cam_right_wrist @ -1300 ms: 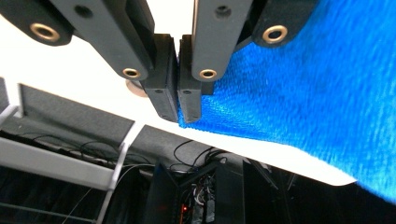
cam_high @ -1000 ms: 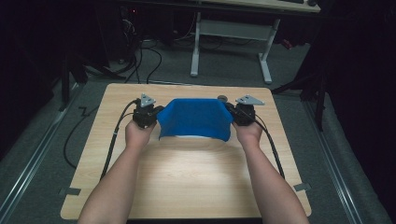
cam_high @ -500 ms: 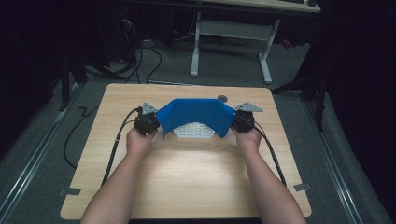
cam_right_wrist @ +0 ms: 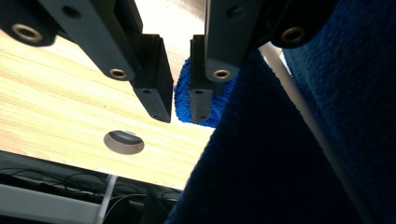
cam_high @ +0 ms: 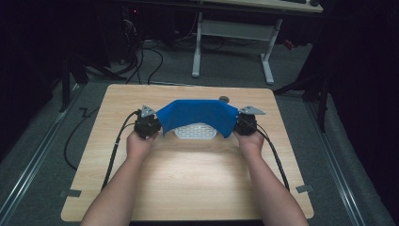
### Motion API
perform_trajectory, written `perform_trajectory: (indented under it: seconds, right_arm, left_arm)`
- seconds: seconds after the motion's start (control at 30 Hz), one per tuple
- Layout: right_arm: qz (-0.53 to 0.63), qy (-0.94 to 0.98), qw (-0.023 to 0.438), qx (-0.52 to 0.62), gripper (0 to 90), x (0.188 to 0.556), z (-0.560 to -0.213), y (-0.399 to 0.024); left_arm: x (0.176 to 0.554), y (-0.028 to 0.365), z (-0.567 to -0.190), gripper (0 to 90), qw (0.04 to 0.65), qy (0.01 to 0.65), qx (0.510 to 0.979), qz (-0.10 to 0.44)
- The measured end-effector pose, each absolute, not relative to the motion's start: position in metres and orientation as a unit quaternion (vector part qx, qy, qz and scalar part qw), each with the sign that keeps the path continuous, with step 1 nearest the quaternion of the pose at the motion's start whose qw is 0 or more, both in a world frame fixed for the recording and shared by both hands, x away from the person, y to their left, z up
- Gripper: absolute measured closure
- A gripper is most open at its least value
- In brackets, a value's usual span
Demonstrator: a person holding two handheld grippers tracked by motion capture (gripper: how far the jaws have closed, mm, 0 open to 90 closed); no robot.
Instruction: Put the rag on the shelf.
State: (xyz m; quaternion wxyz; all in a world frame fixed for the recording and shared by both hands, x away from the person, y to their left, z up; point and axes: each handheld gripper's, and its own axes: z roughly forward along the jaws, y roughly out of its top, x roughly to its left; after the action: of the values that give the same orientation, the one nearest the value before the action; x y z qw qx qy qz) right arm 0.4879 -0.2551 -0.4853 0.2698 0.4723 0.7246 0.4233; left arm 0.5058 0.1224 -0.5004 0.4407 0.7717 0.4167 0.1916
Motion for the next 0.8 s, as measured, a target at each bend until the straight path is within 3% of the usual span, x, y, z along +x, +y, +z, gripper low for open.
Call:
perform_trajectory:
  seconds: [0.5, 0.8]
  right_arm:
    - [0.419, 0.716, 0.285, 0.48, 69.6, 0.471, -0.475, -0.271]
    - [0.417, 0.712, 0.297, 0.48, 68.7, 0.465, -0.465, -0.274]
  left_arm:
    - [0.496, 0.14, -0.493, 60.1, 0.454, 0.442, 0.751, 0.185]
    - [0.489, 0.151, -0.491, 57.1, 0.45, 0.452, 0.744, 0.197]
